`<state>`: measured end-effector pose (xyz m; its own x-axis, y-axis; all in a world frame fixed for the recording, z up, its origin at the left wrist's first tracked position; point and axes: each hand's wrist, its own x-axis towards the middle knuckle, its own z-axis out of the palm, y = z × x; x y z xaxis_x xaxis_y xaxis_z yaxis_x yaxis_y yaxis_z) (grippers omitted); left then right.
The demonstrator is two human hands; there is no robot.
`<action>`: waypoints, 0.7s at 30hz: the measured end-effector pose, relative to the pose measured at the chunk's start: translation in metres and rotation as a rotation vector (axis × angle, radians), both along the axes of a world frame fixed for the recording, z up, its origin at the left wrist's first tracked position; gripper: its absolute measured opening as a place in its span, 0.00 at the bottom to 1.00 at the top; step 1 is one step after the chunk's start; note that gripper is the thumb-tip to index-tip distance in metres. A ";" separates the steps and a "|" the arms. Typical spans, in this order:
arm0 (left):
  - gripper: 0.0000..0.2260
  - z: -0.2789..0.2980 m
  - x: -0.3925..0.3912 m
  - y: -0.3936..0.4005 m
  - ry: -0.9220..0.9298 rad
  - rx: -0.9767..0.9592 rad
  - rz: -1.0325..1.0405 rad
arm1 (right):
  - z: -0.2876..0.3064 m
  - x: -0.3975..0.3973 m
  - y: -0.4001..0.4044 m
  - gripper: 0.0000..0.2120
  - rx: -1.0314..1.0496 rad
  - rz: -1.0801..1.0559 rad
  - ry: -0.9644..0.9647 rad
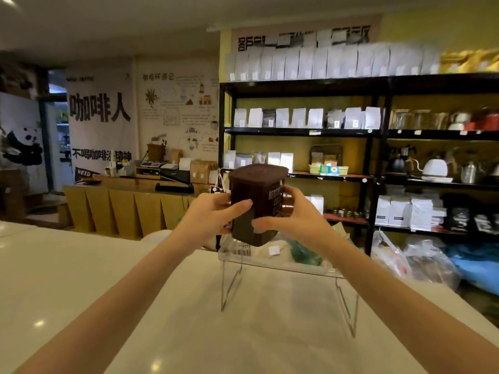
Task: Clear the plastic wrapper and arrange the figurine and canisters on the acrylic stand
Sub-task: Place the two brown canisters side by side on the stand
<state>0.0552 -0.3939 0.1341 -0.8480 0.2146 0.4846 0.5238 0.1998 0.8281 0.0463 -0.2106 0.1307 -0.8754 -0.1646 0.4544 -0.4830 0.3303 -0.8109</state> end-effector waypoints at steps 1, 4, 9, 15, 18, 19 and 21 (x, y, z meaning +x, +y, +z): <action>0.03 0.000 -0.008 0.005 -0.009 0.015 -0.020 | 0.003 -0.007 0.005 0.41 0.016 -0.001 -0.027; 0.03 -0.005 -0.035 0.019 -0.039 0.040 -0.061 | 0.008 -0.027 0.020 0.40 0.054 -0.018 -0.109; 0.04 -0.022 -0.072 0.041 -0.130 0.056 -0.058 | 0.005 -0.055 0.038 0.38 0.138 -0.046 -0.192; 0.12 -0.043 -0.101 0.057 -0.156 0.016 -0.020 | -0.004 -0.081 0.050 0.24 0.261 -0.052 -0.260; 0.12 -0.053 -0.109 0.060 -0.144 0.027 -0.024 | -0.008 -0.092 0.054 0.20 0.314 -0.032 -0.295; 0.11 -0.056 -0.112 0.061 -0.136 0.019 -0.025 | -0.009 -0.094 0.055 0.20 0.337 -0.027 -0.301; 0.09 -0.061 -0.115 0.063 -0.126 -0.002 -0.022 | -0.012 -0.099 0.056 0.21 0.383 -0.005 -0.311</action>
<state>-0.0599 -0.3305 0.0735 -0.8971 0.2348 0.3742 0.4201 0.1916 0.8870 -0.0528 -0.1545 0.1189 -0.9612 -0.2641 0.0794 -0.2352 0.6348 -0.7360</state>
